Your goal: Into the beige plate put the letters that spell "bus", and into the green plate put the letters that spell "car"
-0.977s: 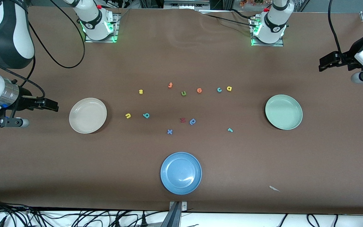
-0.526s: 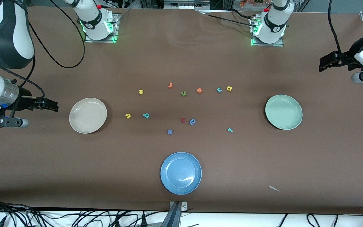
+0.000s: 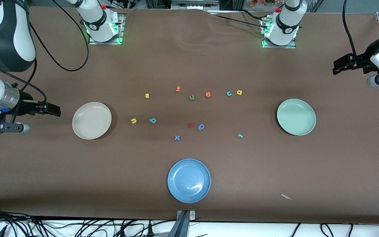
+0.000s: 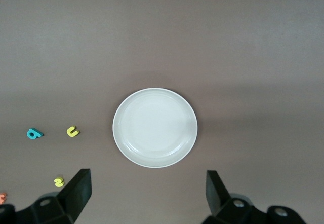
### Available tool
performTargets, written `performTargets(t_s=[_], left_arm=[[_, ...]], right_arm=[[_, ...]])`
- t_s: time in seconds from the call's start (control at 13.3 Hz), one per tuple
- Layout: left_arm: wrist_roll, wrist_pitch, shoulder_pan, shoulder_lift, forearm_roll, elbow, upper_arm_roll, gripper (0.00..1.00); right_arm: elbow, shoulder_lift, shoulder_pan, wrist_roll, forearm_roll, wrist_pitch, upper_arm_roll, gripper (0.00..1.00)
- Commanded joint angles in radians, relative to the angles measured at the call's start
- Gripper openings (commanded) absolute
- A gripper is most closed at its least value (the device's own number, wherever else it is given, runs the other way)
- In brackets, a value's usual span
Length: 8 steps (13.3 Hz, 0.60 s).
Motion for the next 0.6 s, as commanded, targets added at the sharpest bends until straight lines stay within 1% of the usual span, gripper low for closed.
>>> performTargets(t_s=[0.0,0.53], left_arm=[[0.001,-0.025,-0.004,0.017,0.013,0.036,0.001,1.00],[0.001,-0.025,-0.004,0.017,0.013,0.036,0.001,1.00]], right_arm=[[0.005,-0.014,0.000,0.006,-0.004,-0.018,0.002,1.00],[0.005,-0.014,0.000,0.012,-0.002,-0.019,0.000,1.00]])
